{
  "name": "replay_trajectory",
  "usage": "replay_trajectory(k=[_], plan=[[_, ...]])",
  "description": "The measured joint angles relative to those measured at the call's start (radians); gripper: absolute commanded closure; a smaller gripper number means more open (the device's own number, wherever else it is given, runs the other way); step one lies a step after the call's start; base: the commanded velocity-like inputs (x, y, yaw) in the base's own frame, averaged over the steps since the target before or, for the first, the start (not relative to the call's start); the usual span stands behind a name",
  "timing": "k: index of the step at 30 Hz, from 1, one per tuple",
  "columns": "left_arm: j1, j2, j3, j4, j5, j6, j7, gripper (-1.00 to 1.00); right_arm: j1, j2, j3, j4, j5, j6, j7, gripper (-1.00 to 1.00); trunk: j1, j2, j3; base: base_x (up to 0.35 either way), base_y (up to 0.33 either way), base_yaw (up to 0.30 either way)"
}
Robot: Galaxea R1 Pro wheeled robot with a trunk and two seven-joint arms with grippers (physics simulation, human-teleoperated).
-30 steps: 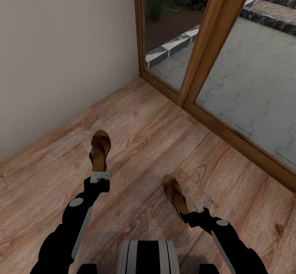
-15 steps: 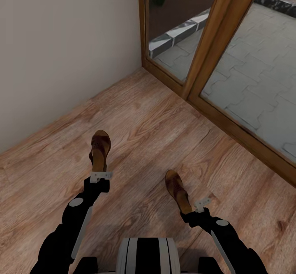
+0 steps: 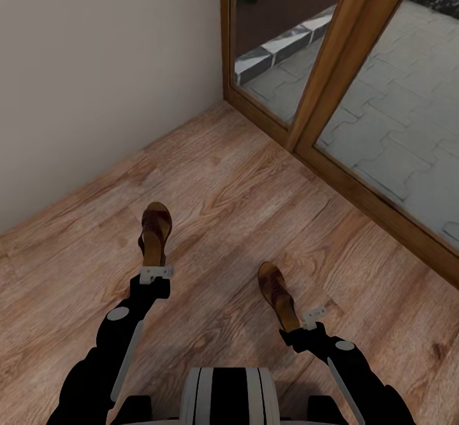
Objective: Pick up the two gym shoes and the two sandals from the corridor floor and place them onto the hallstand (shoe rack) in the corridor, making sure they are on the rack and not on the floor. Arrange them so the two gym shoes are next to each other and the two sandals are next to each other.
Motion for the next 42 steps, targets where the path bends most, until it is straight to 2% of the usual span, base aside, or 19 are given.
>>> replay_trajectory(k=[7, 11, 24, 29, 42], plan=[[0.000, 0.000, 0.000, -0.001, 0.000, 0.000, 0.000, 1.00, 0.000, 0.000, 0.000, 0.000, 0.000, 0.000, 0.001, -1.00, 0.000, 0.000, -0.006, 0.000, 0.000, 0.000], [0.000, 0.000, 0.000, -0.001, 0.000, 0.000, 0.000, 1.00, 0.000, 0.000, 0.000, 0.000, 0.000, 0.000, 0.000, -1.00, 0.002, -0.001, -0.022, 0.000, 0.000, 0.000], [0.000, 0.000, 0.000, -0.001, 0.000, 0.000, 0.000, 1.00, 0.000, 0.000, 0.000, -0.002, 0.000, 0.000, 0.000, -1.00, 0.002, -0.001, -0.028, 0.000, 0.000, -0.011], [0.000, 0.000, 0.000, -0.001, 0.000, 0.000, 0.000, 1.00, 0.000, 0.000, -0.001, -0.002, 0.000, 0.000, 0.000, -1.00, 0.004, -0.002, -0.049, 0.000, 0.000, -0.062], [0.000, 0.000, 0.000, 0.000, 0.000, 0.000, 0.000, 1.00, 0.000, 0.000, -0.001, -0.002, 0.000, 0.000, 0.000, -1.00, 0.005, -0.003, -0.067, 0.000, 0.000, -0.089]])
